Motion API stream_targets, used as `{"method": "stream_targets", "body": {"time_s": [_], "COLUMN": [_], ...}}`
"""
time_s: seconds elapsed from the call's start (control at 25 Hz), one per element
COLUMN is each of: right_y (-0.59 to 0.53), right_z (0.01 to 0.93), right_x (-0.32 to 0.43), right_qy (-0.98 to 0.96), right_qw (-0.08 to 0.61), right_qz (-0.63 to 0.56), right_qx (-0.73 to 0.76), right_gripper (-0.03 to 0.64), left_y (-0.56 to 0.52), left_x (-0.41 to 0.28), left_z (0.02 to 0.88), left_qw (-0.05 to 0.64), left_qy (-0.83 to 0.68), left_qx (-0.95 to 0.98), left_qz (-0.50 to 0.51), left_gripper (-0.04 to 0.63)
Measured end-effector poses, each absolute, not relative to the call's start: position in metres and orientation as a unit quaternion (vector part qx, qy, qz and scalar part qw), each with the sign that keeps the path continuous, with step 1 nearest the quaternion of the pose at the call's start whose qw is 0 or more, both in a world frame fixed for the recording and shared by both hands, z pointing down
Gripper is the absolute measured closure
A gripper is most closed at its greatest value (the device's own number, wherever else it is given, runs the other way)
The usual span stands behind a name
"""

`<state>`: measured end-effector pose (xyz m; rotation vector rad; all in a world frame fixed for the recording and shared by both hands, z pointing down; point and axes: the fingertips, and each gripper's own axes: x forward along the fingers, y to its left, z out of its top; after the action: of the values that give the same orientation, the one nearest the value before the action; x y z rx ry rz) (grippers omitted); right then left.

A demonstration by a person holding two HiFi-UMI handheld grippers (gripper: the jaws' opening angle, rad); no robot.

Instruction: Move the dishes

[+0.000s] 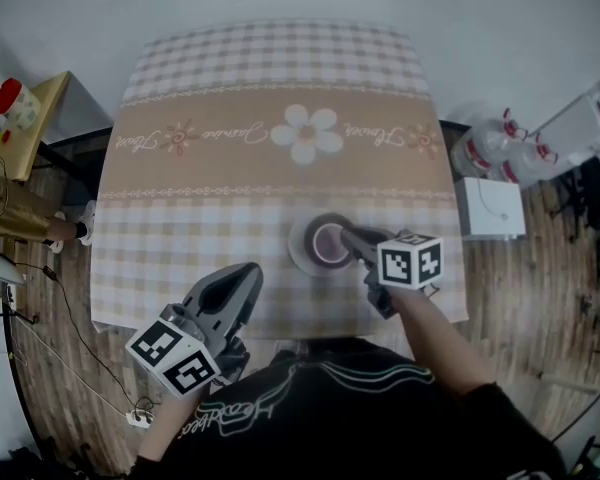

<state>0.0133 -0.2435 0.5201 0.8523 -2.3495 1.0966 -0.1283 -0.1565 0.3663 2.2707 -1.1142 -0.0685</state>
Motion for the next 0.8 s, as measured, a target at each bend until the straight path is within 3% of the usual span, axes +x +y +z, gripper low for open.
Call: {"method": "stream_targets", "body": {"time_s": [0.8], "right_y": [-0.239], "right_z": [0.406], "right_x": [0.061], "right_qy": [-0.861], "right_qw": [0.082], "right_qz": [0.339], "right_qx": [0.370], "right_gripper": [0.584], "left_y": [-0.163], "left_x": [-0.108], "left_z": [0.369], "left_qw": [0.310], "left_qy": [-0.369], "left_qx": [0.876], "left_qz": [-0.023], "left_gripper": [0.601]}}
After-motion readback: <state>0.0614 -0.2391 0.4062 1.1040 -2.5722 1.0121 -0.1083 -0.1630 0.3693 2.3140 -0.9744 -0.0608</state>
